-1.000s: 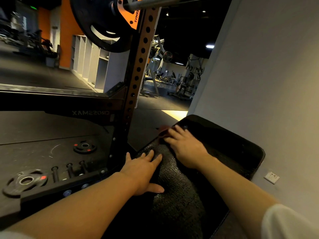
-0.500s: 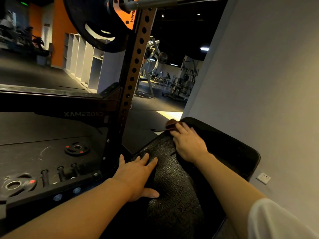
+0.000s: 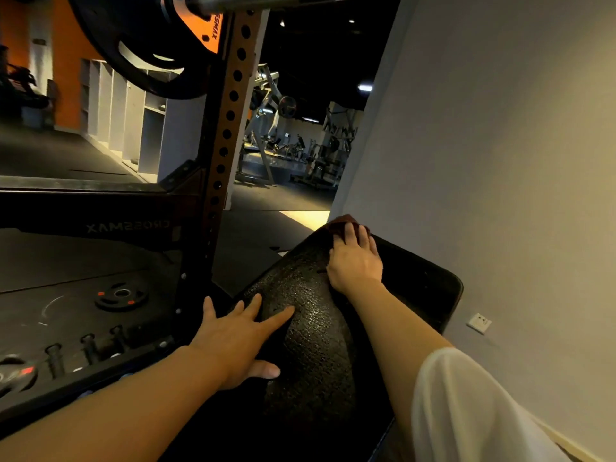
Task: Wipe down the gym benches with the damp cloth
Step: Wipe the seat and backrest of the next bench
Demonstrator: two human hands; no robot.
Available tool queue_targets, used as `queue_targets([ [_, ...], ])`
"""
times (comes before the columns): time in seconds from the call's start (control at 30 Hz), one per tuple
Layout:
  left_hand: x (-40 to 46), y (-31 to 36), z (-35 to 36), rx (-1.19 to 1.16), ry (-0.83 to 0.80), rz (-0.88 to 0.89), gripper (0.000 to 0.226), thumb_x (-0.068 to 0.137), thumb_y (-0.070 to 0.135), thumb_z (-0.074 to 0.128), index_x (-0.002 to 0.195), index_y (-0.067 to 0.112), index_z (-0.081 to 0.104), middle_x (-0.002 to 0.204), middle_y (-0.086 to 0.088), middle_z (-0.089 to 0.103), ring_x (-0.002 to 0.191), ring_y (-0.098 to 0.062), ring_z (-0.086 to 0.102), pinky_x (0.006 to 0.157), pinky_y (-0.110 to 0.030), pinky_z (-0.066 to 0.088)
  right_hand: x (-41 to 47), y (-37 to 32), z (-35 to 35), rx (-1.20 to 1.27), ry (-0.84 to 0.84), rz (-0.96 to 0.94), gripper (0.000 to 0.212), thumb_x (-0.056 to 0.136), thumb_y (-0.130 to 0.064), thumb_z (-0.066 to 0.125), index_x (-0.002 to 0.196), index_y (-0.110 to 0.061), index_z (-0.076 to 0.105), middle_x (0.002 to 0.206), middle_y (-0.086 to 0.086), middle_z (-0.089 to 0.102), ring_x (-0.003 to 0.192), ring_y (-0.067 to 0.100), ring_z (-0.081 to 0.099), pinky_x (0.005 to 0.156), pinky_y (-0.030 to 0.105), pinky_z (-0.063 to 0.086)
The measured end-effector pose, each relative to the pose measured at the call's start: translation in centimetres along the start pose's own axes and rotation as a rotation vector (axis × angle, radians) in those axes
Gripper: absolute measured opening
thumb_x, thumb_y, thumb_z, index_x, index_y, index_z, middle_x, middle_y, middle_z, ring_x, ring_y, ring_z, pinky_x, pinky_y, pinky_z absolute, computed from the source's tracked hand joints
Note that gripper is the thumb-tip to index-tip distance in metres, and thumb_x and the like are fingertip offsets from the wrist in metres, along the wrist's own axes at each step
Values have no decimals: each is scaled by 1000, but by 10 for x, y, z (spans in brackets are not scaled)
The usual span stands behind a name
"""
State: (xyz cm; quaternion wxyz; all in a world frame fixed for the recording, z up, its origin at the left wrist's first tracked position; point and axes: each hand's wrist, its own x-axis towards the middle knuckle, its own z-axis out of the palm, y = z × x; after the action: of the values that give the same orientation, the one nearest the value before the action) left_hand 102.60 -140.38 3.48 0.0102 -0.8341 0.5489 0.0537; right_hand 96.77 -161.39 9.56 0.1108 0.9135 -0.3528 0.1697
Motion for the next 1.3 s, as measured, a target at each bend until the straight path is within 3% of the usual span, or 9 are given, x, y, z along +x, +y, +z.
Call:
queue_targets([
  [0.13,-4,9,-5,-62,33,21,86,93,47,54,149,44,-11,160,-3,-21,148,-27,-14,113,-65,1,-26,52,-19,2,64,154,46,101,-26,35,146,-18,34,161,5,8,148,31,2,121,45,9],
  [0.3,-12,51,-9,-55,172,239,83,92,11,56,154,30,4,161,5,-15,146,-11,-18,118,-58,-1,-78,98,-34,63,95,261,43,100,-20,34,143,-18,37,161,4,8,148,31,2,119,45,18],
  [0.4,-17,74,-2,-130,169,312,79,95,19,55,154,29,4,161,9,-13,146,-8,-16,118,-55,-3,-103,102,-33,127,79,307,44,100,-14,33,145,-15,32,162,3,-2,148,31,-7,113,47,28],
  [0.57,-26,89,13,-174,178,275,73,99,28,50,154,27,1,162,5,-11,147,-11,-12,118,-54,-1,-134,82,-27,185,75,322,48,101,-10,32,149,-11,26,162,10,-5,147,34,-11,113,46,28],
  [0.9,-58,77,28,-189,181,195,78,96,35,55,154,29,4,162,8,-4,148,-10,-2,120,-48,5,-215,37,-20,90,-31,37,61,95,-16,47,151,-14,24,162,7,-6,147,31,-14,118,39,22],
  [1.07,-72,63,33,-174,142,154,79,96,39,53,154,28,1,162,7,-4,148,-11,-3,119,-48,5,-228,52,-53,163,-7,-234,75,84,-5,59,149,-31,33,156,-1,30,143,23,28,107,38,39],
  [1.17,-72,62,34,-168,146,126,79,97,40,52,154,26,0,162,7,-5,148,-12,-5,119,-48,6,-201,64,-68,196,249,-175,74,75,3,64,144,-14,43,136,10,54,121,34,48,94,46,49],
  [1.23,-72,63,34,-174,149,117,78,96,40,52,154,26,1,162,6,-5,148,-12,-6,119,-47,6,-179,67,-65,115,233,-174,64,80,-6,68,140,-5,46,141,15,48,127,36,42,105,49,41],
  [1.3,-72,64,35,-174,144,113,78,96,39,52,154,26,1,162,6,-4,148,-13,-6,120,-47,6,-167,68,-54,66,51,-242,58,90,-35,63,140,-10,47,153,11,33,140,30,27,117,42,25],
])
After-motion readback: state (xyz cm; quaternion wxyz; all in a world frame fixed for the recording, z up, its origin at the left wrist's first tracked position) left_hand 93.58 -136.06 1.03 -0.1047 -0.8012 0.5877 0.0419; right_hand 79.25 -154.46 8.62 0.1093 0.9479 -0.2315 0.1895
